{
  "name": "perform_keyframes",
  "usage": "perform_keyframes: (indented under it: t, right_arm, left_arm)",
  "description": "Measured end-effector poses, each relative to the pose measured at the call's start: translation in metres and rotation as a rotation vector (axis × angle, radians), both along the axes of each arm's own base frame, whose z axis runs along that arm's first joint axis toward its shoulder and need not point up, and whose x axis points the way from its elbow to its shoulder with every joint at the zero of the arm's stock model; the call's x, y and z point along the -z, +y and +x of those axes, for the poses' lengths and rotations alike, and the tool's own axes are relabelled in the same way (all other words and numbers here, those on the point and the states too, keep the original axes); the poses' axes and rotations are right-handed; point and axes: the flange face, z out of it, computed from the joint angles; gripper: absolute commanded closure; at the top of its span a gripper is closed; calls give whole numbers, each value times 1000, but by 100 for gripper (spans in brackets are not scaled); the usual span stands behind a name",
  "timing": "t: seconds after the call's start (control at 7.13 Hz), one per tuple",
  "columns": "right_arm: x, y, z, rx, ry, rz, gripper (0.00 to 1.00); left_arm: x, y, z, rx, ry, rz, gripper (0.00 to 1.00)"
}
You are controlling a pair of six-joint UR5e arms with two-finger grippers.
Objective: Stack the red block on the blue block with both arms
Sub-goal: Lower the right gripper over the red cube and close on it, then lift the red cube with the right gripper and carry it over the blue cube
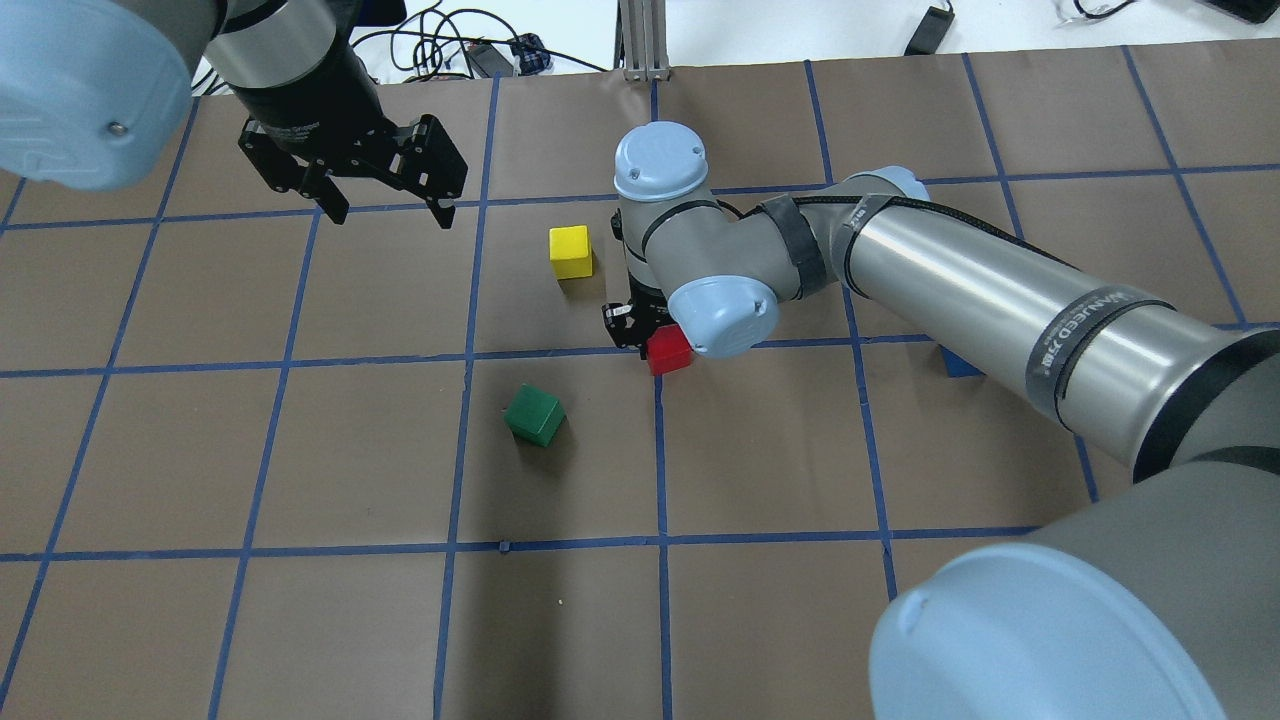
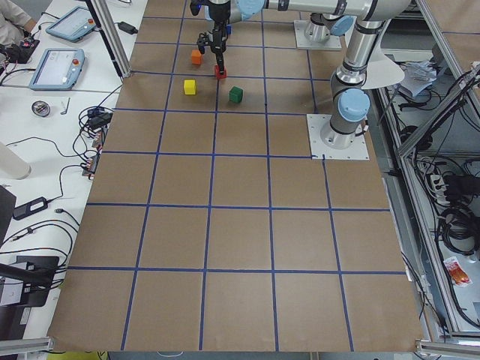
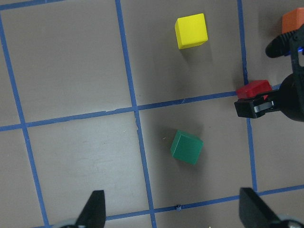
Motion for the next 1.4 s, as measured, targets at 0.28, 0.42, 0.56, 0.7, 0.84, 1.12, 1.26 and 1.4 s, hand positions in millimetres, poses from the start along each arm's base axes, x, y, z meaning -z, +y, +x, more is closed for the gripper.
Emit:
perform_keyframes:
  t: [0.28, 0.42, 0.56, 0.7, 0.84, 1.12, 1.26, 1.4]
  right_arm:
    - [-19, 4, -5, 0, 6, 24, 100]
    - [-46, 6, -17, 12, 8, 26, 100]
    - [-79, 9, -40, 43, 12, 35, 100]
    - [-112, 12, -77, 96, 22, 59, 100]
    - [-140, 15, -116, 147, 26, 75, 100]
    - [-167, 26, -176, 163, 16, 70, 100]
    - [-165, 33, -200, 161, 13, 71, 100]
    - [-158, 38, -228, 163, 10, 74, 100]
  left_arm:
    - [0, 0, 0, 0, 2, -1, 0]
    - [0, 0, -1, 1, 2, -1, 0]
    - [0, 0, -2, 3, 2, -1, 0]
    - [0, 1, -2, 4, 1, -1, 0]
    - [0, 1, -2, 5, 1, -1, 0]
    - [1, 0, -2, 5, 1, -2, 0]
    - [1, 0, -2, 5, 2, -3, 0]
    - [1, 0, -2, 6, 2, -3, 0]
